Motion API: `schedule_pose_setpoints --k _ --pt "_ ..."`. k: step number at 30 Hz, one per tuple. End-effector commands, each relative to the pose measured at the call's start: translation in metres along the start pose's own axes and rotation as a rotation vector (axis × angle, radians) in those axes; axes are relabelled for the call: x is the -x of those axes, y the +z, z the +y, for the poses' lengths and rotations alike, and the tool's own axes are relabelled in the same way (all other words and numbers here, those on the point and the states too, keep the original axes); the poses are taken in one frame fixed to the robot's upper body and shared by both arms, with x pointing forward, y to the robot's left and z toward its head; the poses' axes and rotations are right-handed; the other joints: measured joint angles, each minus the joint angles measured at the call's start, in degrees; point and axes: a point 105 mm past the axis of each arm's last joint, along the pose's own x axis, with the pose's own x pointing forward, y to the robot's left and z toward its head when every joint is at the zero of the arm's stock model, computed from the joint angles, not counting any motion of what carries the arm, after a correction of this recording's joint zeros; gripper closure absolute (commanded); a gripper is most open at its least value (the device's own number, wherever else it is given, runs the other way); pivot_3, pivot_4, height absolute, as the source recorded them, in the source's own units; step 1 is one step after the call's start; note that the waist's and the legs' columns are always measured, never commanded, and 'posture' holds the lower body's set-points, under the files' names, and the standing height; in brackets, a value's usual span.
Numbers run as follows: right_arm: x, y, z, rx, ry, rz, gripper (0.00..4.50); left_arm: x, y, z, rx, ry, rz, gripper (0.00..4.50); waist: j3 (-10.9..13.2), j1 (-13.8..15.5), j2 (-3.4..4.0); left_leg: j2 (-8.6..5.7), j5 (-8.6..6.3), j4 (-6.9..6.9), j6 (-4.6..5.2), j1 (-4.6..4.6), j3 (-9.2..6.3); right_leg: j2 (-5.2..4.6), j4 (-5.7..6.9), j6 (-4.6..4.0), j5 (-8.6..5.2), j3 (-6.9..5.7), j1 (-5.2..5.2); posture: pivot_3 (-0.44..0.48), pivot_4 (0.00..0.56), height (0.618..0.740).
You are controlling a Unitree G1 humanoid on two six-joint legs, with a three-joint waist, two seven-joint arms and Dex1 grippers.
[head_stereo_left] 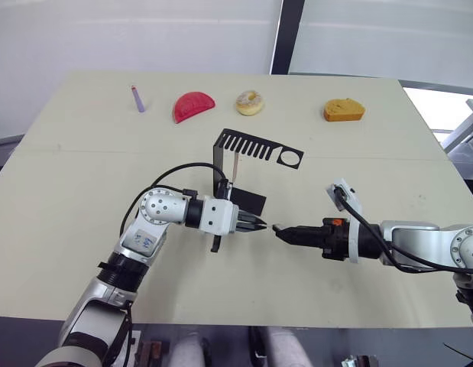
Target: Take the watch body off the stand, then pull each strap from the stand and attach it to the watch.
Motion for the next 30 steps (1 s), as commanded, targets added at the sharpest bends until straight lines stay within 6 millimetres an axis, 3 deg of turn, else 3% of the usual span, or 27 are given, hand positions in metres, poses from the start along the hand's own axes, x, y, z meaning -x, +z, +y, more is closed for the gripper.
schedule_pose_setpoints --k 1,30 --pt "0.0 0.005 0.011 0.039 0.023 -0.009 2.99 -0.006 0.015 0.002 -0.053 0.001 -0.041 4.5 0.0 0.0 0.0 0.0 0.0 0.0 0.0 0.0 0.0 0.0 0.0 0.0 0.0 0.0 0.0 0.0 0.15 0.737" --pt "-0.004 0.007 0.025 0.121 0.038 0.013 2.99 -0.019 0.01 0.006 -0.047 0.024 -0.005 4.5 0.0 0.0 0.0 0.0 0.0 0.0 0.0 -0.01 -0.01 0.0 -0.02 0.0 0.0 0.0 0.0 0.0 0.15 0.737"
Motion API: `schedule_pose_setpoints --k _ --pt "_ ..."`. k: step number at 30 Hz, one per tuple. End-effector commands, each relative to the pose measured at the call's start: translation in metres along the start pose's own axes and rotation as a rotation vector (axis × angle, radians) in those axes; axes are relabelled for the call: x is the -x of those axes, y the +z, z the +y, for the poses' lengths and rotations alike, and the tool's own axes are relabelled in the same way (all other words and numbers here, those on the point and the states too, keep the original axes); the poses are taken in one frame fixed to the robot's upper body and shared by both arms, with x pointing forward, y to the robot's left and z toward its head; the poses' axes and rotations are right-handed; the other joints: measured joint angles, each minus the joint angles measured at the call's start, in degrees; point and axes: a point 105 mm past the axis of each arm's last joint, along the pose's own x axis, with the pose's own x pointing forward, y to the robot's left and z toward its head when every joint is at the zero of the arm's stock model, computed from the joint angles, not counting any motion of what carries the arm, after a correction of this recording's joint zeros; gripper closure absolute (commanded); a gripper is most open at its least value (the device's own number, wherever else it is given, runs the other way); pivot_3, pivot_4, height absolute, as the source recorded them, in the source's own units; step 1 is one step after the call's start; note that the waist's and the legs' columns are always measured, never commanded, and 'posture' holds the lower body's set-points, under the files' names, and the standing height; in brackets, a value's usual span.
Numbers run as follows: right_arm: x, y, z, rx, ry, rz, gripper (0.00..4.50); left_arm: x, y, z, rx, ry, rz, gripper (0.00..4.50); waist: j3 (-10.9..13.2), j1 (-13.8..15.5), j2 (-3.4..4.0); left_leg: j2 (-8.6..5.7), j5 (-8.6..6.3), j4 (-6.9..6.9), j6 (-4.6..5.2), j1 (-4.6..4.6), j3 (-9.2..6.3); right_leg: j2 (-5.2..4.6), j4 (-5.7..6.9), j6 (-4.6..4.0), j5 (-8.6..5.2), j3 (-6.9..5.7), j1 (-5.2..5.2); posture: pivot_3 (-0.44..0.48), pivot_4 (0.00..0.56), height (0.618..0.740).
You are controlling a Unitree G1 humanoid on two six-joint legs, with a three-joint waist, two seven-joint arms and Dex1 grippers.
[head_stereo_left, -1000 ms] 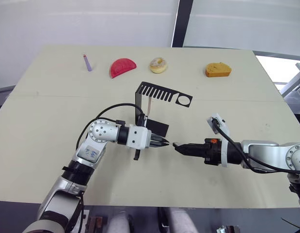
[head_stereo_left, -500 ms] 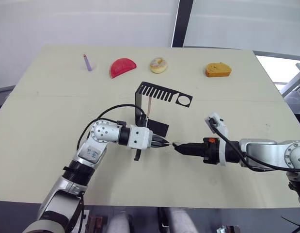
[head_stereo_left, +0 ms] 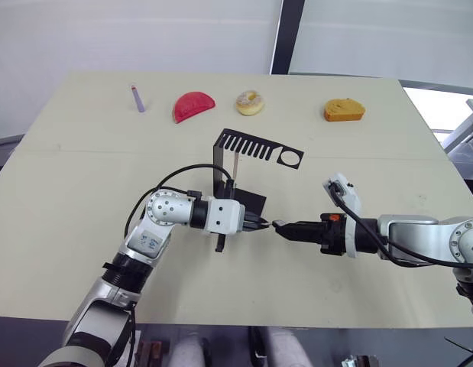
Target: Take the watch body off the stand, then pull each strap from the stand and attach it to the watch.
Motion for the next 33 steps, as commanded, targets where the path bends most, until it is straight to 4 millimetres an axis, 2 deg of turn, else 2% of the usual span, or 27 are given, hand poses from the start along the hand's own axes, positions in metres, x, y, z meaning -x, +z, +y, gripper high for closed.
schedule_pose_setpoints --k 1,11,18,24,33 --pt "-0.001 0.0 0.025 0.07 0.094 0.007 2.99 -0.008 0.014 0.005 -0.06 0.004 -0.034 4.5 0.0 0.01 0.0 0.0 0.0 0.0 0.0 0.0 0.0 0.0 0.0 0.0 0.0 0.0 0.0 0.0 0.15 0.737" --pt "-0.001 0.001 0.026 0.081 0.09 0.009 2.99 -0.012 0.016 0.007 -0.049 0.022 -0.045 4.5 0.0 0.02 0.0 0.0 0.0 0.0 0.0 0.0 0.0 0.0 0.0 0.0 0.0 0.0 0.0 0.0 0.15 0.737" --pt "-0.002 0.004 0.016 0.088 0.02 -0.002 2.99 -0.009 0.015 0.006 -0.044 0.021 -0.04 4.5 0.0 0.02 0.0 0.0 0.0 0.0 0.0 0.0 0.0 0.0 0.0 0.0 0.0 0.0 0.0 0.0 0.15 0.737" --pt "0.009 0.005 0.016 0.077 0.032 -0.008 2.99 0.0 0.01 0.006 -0.047 0.017 -0.021 4.5 0.0 0.08 0.0 0.01 0.0 0.0 0.01 -0.01 -0.01 -0.01 -0.02 0.0 0.0 -0.02 0.0 0.0 0.15 0.737" --pt "0.018 0.003 -0.001 0.011 -0.01 -0.021 2.99 0.0 0.013 0.001 -0.055 -0.006 -0.037 4.5 0.0 -0.02 0.0 0.01 0.0 0.0 0.01 0.0 0.0 0.0 -0.01 0.0 0.0 -0.01 0.0 0.0 0.15 0.737"
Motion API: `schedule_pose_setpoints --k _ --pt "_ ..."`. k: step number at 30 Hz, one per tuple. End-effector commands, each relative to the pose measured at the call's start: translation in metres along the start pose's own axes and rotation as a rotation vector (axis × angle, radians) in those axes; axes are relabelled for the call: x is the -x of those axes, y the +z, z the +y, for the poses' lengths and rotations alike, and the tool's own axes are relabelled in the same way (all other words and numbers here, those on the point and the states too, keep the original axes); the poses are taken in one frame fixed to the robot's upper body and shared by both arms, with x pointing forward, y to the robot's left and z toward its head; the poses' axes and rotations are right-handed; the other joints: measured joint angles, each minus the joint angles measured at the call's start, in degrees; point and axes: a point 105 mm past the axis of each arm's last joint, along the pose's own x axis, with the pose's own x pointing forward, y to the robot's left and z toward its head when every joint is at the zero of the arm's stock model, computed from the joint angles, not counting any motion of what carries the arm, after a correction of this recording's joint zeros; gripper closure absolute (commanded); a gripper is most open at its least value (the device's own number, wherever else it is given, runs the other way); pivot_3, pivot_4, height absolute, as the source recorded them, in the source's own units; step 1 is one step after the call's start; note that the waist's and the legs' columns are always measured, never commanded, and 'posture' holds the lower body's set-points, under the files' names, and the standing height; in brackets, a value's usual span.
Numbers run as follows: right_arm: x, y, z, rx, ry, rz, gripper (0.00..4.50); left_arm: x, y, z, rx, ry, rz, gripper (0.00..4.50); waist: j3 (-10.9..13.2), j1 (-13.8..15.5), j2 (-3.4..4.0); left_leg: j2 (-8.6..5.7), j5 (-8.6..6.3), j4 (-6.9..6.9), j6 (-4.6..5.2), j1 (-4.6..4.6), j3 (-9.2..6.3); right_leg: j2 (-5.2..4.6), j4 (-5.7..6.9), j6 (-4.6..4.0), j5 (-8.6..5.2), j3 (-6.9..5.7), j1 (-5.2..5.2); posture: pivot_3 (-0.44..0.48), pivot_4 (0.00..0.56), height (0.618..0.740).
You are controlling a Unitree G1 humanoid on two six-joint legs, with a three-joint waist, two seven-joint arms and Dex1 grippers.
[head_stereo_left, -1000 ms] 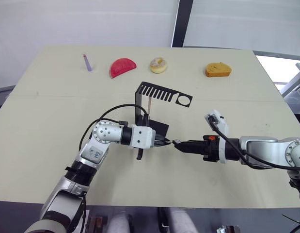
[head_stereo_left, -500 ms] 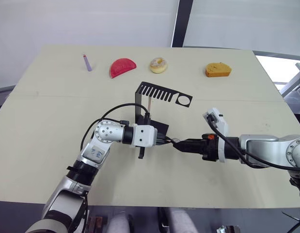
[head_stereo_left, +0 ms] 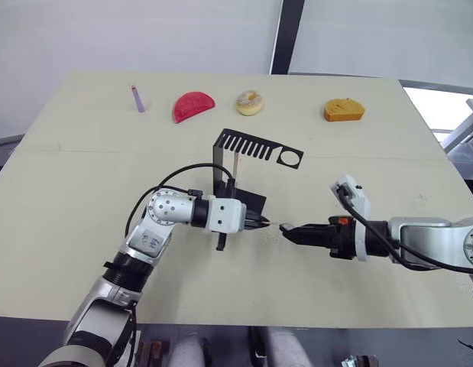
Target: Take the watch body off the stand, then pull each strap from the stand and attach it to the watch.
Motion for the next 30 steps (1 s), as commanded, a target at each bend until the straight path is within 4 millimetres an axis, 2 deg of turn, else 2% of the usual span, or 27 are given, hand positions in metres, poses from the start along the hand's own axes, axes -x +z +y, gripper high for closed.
schedule_pose_setpoints --k 1,9,30 --pt "0.0057 0.0079 0.0023 -0.002 0.021 -0.042 2.99 -0.0008 0.0134 -0.0001 -0.045 -0.008 -0.048 4.5 0.0 0.07 0.0 0.0 0.0 0.0 0.0 0.0 0.0 0.0 0.0 0.0 0.0 0.0 0.0 0.0 0.15 0.737" --pt "0.0023 0.007 -0.0016 -0.024 0.024 -0.045 2.99 -0.0016 0.0155 -0.0021 -0.046 -0.021 -0.056 4.5 0.0 0.08 0.0 0.0 0.0 0.0 0.0 -0.01 0.0 0.0 -0.02 0.0 0.0 0.0 0.0 0.0 0.15 0.737" --pt "0.0013 0.0115 0.0047 -0.016 0.052 -0.05 2.99 -0.0035 0.0132 -0.0012 -0.037 -0.013 -0.048 4.5 0.0 0.1 0.0 0.0 0.0 0.0 0.0 -0.01 0.0 0.0 -0.02 0.0 0.0 0.0 0.0 0.0 0.15 0.737"
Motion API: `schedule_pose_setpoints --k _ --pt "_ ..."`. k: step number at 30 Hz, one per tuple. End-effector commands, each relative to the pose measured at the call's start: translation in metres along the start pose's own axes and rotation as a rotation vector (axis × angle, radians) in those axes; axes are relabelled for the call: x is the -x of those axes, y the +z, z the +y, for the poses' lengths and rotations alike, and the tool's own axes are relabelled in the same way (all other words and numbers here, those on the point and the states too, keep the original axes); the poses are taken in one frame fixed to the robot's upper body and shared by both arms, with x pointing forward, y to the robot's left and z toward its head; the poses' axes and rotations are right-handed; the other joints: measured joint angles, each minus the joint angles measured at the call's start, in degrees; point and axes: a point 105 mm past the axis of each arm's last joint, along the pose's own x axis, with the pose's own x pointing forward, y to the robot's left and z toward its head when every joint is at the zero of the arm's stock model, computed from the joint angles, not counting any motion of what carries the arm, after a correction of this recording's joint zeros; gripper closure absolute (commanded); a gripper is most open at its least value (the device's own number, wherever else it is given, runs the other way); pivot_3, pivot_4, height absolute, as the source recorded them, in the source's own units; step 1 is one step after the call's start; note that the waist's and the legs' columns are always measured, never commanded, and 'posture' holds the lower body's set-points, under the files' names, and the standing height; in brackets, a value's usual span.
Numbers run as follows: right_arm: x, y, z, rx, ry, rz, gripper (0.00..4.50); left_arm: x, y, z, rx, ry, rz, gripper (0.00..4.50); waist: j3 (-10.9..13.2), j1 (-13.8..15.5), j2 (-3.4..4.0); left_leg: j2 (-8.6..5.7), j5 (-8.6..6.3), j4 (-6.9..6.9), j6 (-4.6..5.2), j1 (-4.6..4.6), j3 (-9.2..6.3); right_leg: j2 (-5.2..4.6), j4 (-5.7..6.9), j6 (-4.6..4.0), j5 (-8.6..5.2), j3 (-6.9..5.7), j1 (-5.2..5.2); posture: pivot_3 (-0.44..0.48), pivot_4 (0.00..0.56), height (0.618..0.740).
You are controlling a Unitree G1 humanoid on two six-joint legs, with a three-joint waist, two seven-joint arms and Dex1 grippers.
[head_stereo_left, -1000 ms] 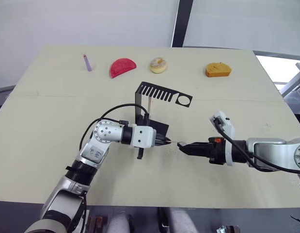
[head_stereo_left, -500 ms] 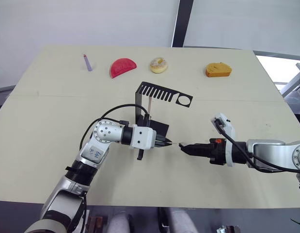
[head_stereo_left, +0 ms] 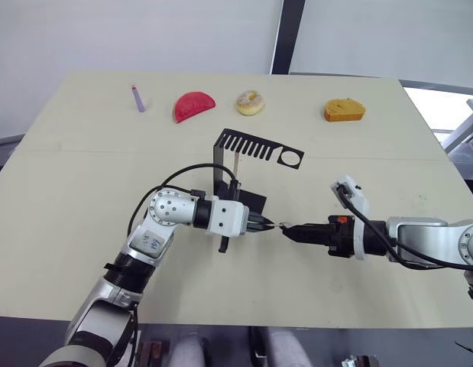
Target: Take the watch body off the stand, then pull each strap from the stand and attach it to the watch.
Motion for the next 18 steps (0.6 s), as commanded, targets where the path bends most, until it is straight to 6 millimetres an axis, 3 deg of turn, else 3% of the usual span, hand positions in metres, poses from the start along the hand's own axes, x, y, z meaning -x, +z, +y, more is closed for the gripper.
schedule_pose_setpoints --k 1,18 --pt "0.0055 0.0091 0.0092 0.019 0.041 -0.032 2.99 0.0003 0.0029 0.0005 -0.01 0.003 -0.01 4.5 0.0 -0.01 0.0 0.0 0.0 0.0 0.0 0.0 0.0 0.0 0.0 0.0 0.0 0.0 0.0 0.0 0.15 0.737" --pt "0.008 0.0089 0.0096 0.028 0.038 -0.03 2.99 0.0013 0.001 0.0021 -0.008 0.009 -0.003 4.5 0.0 0.0 0.0 0.0 0.0 0.0 0.0 0.0 0.0 0.0 0.0 0.0 0.0 0.0 0.0 0.0 0.15 0.737"
